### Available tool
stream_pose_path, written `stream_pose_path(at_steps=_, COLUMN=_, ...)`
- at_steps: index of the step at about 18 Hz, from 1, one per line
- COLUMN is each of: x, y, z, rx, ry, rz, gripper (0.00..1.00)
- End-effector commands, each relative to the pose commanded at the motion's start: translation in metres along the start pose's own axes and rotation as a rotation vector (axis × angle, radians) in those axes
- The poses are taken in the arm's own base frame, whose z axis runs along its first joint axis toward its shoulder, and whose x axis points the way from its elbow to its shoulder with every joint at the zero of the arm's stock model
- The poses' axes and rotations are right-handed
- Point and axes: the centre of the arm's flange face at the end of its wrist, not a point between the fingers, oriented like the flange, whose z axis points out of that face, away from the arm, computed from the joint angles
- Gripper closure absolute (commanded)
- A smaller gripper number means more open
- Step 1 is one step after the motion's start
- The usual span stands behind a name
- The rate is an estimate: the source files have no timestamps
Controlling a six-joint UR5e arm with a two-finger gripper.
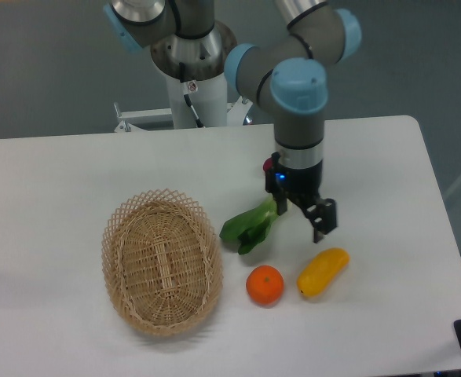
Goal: Place the green vegetable on the table
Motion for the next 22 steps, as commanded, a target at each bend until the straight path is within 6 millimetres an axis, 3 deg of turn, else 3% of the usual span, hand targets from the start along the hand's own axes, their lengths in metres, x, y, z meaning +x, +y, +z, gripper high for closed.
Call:
stream_pose_path(at_steps=7, x=-0.052, y=0.052, z=-0.046, rx=-0.019, ry=0.054, rz=0.036, gripper=0.0)
stream_pose_path(at_steps=12, x=-0.063, y=0.132, z=-0.042, rx=-0.03, ry=0.081, rz=0.134, gripper=0.0)
stream_pose_path(at_steps=14, x=-0.064, y=0.153, z=-0.042, rx=-0.023, ry=0.086, rz=0.171, gripper=0.0)
stream_pose_path(at_steps=22, x=-0.062, y=0.154, z=-0.044, rx=-0.019, ry=0.083, rz=0.168, gripper=0.0)
